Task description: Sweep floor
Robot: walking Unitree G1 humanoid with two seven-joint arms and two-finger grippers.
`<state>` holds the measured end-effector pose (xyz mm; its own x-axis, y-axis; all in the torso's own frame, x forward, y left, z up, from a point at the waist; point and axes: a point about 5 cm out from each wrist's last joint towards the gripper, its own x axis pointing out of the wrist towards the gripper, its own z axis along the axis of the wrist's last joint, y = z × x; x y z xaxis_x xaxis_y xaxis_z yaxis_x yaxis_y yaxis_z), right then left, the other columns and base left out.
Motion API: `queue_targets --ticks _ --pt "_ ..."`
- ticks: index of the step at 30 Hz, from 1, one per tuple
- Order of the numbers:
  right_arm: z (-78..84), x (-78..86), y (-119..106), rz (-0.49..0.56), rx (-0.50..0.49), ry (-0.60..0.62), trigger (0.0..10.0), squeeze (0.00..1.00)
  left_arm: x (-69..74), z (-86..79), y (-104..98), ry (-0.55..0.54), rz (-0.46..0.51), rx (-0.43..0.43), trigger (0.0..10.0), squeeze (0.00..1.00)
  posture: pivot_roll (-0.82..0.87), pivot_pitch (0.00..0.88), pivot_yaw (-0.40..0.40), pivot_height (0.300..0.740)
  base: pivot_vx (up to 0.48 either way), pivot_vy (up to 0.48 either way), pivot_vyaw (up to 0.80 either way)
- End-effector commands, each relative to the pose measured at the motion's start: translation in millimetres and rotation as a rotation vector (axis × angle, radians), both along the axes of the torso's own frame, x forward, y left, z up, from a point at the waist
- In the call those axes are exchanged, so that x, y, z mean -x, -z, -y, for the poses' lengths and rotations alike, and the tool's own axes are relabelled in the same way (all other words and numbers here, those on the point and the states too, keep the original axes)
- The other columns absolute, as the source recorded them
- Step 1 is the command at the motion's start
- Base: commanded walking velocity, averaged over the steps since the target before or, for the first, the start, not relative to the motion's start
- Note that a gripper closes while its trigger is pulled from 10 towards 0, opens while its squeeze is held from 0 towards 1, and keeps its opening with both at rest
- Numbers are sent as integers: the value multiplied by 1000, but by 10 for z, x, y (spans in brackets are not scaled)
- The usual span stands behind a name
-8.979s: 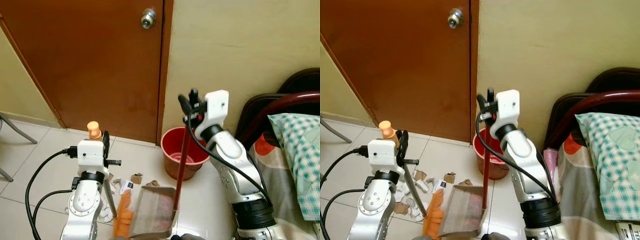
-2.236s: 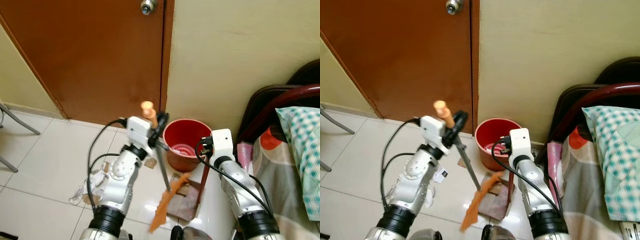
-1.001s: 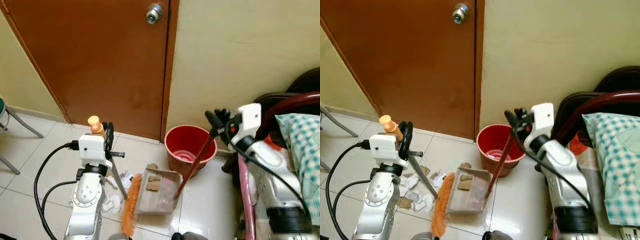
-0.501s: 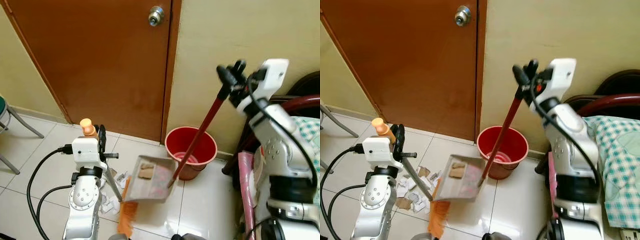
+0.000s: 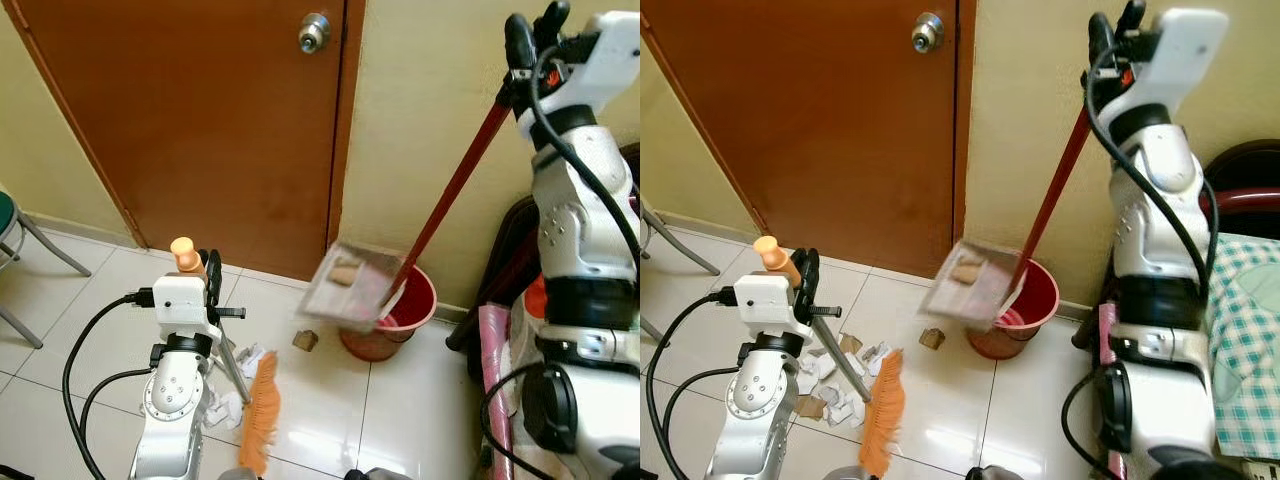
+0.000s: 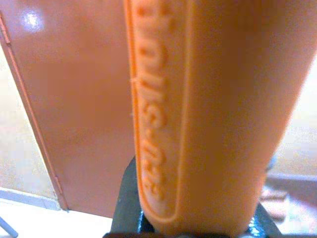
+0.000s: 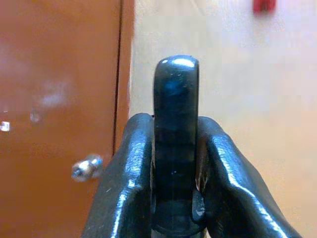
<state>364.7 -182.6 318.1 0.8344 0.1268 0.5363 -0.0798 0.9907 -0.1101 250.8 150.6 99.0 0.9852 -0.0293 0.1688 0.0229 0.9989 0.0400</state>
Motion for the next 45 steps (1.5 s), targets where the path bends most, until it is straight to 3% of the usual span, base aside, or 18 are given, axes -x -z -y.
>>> queue_targets --ticks 1,2,5,7,12,15,19,25,29,34,42,45 --pt "-120 13 -135 82 87 -15 10000 0 2 66 45 23 -22 31 10000 0 -23 0 -22 740 0 0 0" --pt "-198 -4 -115 107 168 0 10000 0 8 83 51 27 -30 46 10000 0 -11 3 -24 740 0 0 0" --pt "-307 -14 -63 136 249 -9 10000 0 9 94 37 34 -23 44 10000 0 -11 3 -24 740 0 0 0" --pt "-474 -12 102 137 340 -64 10000 0 16 77 35 28 -21 40 10000 0 1 5 -30 740 0 0 0" --pt "-644 28 294 151 454 -128 10000 0 25 73 41 27 -23 39 10000 0 4 10 -35 740 0 0 0" --pt "-873 130 589 154 574 -286 10000 0 35 111 39 36 -24 40 10000 0 5 15 -32 740 0 0 0" --pt "-1030 264 798 133 653 -435 10000 0 30 117 43 44 -27 36 10000 0 1 16 -26 740 0 0 0" --pt "-1058 304 854 137 678 -453 10000 0 13 112 39 48 -27 31 10000 0 1 15 -27 740 0 0 0" --pt "-1011 283 713 204 627 -380 10000 0 15 117 41 47 -27 31 10000 0 1 14 -29 740 0 0 0" --pt "-983 304 370 318 538 -328 10000 0 19 127 59 45 -32 32 10000 0 2 10 -33 740 0 0 0" --pt "-982 310 305 338 523 -317 10000 0 14 127 59 45 -32 32 10000 0 3 8 -33 740 0 0 0" --pt "-843 276 -300 337 34 -284 10000 0 -39 134 34 48 -31 47 10000 0 4 0 -26 740 0 0 0"
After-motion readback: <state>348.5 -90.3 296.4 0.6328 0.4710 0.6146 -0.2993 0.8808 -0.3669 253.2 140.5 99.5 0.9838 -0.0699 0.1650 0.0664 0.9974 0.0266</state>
